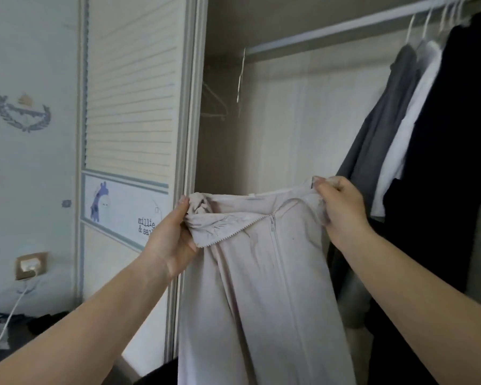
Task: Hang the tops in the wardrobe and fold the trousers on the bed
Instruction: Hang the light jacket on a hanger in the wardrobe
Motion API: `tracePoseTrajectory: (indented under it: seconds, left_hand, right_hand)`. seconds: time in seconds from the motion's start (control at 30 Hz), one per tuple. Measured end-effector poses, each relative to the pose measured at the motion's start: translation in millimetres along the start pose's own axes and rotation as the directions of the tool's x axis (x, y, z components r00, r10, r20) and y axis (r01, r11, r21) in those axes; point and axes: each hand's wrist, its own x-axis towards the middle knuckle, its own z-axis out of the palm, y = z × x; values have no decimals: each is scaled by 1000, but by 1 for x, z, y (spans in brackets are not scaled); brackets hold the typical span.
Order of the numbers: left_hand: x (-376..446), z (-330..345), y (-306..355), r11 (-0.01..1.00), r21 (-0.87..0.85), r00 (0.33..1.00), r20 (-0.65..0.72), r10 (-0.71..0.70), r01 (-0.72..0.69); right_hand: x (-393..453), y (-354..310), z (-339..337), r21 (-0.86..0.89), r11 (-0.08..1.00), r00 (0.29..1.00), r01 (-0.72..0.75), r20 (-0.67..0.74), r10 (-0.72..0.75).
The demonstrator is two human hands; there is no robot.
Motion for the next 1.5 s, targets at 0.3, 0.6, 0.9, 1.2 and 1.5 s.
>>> tracePoseTrajectory:
  seconds: [0.3,0.6,0.9,1.2,1.5]
  left_hand:
    - [129,33,16,998,-38,978,201,-48,57]
    - [223,78,24,1000,-7,956,292,-20,23]
    - [310,110,32,985,115,965,246,95,-126]
    - [372,145,69,900,280,921,300,248,-334]
    - [423,140,83,802,412,898,274,343,-432]
  right_hand:
    - [77,-2,7,-324,910,961,259,-12,-278]
    - [168,-7,10,-632,678,899,375,71,-432]
    - [281,-3,29,-799,391,882,457,353,-312]
    - [351,-17,105,-818,306,860,487,386,-335]
    - [367,-36,239,-430,816,894,388,391,-219]
